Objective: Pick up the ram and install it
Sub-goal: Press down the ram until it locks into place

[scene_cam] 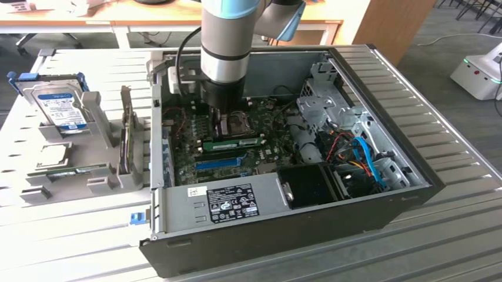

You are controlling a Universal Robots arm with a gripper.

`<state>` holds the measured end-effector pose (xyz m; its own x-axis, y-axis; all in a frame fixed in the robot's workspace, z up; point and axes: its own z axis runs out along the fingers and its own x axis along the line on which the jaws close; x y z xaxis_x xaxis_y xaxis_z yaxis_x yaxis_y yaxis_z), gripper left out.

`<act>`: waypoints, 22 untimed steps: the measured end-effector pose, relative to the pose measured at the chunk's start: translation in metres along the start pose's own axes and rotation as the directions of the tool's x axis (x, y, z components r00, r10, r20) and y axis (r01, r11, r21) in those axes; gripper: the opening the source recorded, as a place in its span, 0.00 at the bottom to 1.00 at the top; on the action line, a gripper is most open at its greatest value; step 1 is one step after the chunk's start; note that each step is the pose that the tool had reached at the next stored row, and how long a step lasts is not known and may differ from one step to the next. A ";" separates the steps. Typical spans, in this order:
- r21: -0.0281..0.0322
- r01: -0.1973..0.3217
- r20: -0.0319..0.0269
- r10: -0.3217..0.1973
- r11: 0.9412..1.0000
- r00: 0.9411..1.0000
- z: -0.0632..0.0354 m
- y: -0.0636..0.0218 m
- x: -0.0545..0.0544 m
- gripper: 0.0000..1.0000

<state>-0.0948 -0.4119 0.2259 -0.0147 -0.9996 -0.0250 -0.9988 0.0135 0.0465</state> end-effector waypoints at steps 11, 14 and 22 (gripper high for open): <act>0.000 0.000 0.000 0.000 1.000 1.000 0.0011 0.0001 0.000 0.11; 0.000 0.000 0.000 0.000 1.000 1.000 0.0015 0.0001 0.000 0.11; 0.001 0.000 0.000 0.000 1.000 1.000 0.0023 0.0001 0.000 0.11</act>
<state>-0.0949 -0.4119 0.2236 -0.0147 -0.9996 -0.0252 -0.9989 0.0135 0.0460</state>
